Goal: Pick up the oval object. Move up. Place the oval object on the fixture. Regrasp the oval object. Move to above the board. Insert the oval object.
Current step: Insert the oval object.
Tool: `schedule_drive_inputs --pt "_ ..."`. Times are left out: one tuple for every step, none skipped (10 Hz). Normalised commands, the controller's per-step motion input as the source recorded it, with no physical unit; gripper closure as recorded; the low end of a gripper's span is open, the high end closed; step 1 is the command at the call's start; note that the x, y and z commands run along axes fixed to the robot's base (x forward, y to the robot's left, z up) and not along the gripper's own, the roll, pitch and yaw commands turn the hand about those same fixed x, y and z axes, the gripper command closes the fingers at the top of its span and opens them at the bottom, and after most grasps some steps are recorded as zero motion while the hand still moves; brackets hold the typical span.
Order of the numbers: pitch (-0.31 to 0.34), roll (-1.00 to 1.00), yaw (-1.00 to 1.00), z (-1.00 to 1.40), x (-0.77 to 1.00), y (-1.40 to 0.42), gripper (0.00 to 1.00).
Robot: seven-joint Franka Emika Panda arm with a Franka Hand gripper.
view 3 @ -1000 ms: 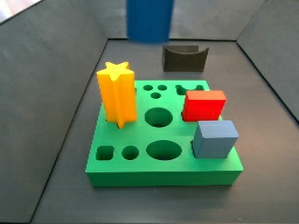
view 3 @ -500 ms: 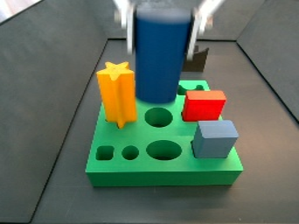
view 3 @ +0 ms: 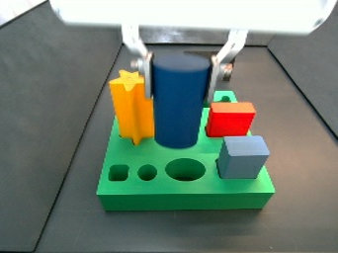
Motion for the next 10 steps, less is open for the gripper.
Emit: schedule_drive_inputs --pt "0.0 0.0 0.0 -0.05 0.0 0.0 1.0" --pt "-0.046 0.0 0.02 -0.33 0.0 -0.09 1.0" --pt "-0.22 0.08 0.03 -0.82 -0.05 -0.13 1.0" --pt "-0.216 0.08 0.01 -0.82 0.0 -0.18 1.0" --pt "-0.07 -0.02 0.07 -0.37 0.06 -0.07 1.0" --pt "-0.09 0.0 0.01 -0.26 -0.05 -0.14 1.0" --pt "-0.039 0.01 0.05 -0.41 0.15 0.0 1.0" --pt "-0.024 0.05 0.17 -0.45 0.37 0.0 1.0" --pt "0.027 0.03 0.16 -0.25 0.26 0.0 1.0" --pt "0.0 0.0 0.0 -0.03 0.0 0.0 1.0"
